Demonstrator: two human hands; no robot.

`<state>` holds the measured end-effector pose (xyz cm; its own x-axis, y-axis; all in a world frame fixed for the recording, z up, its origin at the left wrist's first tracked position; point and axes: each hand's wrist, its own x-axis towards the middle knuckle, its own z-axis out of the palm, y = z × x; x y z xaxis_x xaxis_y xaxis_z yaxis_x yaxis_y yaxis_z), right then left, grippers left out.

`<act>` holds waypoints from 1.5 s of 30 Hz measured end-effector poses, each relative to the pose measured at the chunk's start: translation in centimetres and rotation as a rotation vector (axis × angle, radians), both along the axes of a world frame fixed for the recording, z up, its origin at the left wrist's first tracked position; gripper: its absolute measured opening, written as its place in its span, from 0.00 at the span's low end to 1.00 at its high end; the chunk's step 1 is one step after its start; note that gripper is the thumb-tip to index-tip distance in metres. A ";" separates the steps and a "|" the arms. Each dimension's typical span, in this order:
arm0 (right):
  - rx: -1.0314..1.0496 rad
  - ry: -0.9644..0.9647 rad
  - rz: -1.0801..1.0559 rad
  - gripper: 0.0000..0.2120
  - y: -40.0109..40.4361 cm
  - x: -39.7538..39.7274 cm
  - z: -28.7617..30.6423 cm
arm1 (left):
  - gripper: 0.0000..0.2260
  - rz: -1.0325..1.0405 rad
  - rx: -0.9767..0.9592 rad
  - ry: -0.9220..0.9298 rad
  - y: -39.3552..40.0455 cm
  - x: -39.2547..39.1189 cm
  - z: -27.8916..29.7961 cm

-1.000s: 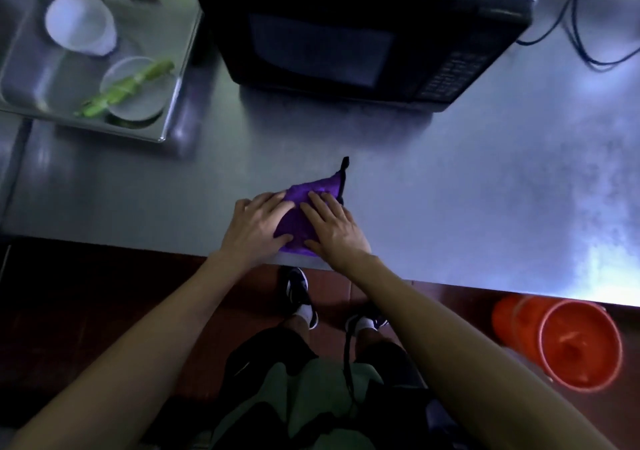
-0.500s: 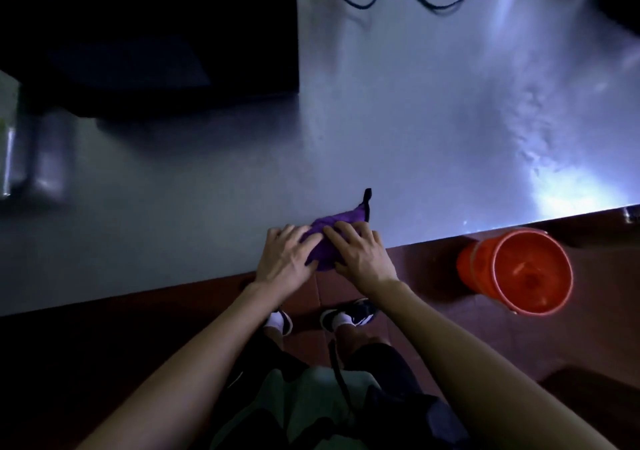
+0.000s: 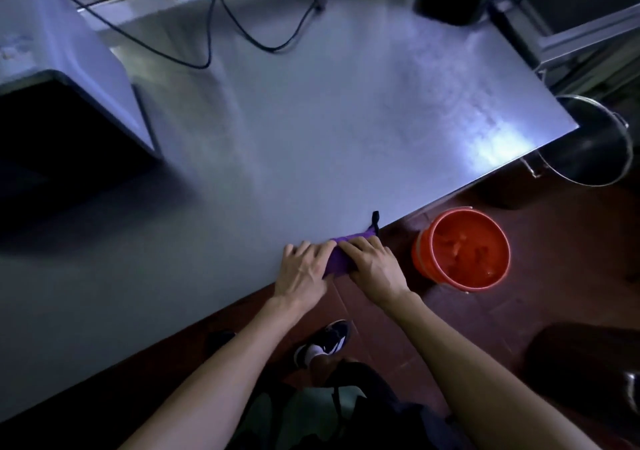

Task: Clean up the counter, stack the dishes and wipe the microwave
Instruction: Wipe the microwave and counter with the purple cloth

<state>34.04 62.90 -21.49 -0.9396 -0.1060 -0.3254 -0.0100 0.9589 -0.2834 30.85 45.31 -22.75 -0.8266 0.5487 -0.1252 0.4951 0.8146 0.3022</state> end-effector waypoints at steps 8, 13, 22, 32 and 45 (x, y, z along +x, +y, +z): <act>-0.052 0.141 -0.143 0.26 6.8 -1.3 1.9 | 0.22 -0.090 0.105 0.105 6.7 -4.0 2.3; -0.047 0.235 -0.177 0.23 9.9 -4.1 3.0 | 0.22 -0.115 0.179 0.133 9.9 -7.6 2.5; 0.050 0.301 -0.174 0.23 15.9 -10.3 5.4 | 0.22 -0.127 0.348 0.115 15.9 -14.4 3.3; 0.084 0.350 -0.197 0.22 21.9 -13.2 5.7 | 0.23 -0.200 0.351 0.002 21.7 -18.1 2.9; 0.029 0.301 -0.285 0.21 40.5 -17.1 3.7 | 0.23 -0.219 0.274 -0.110 40.0 -21.5 2.5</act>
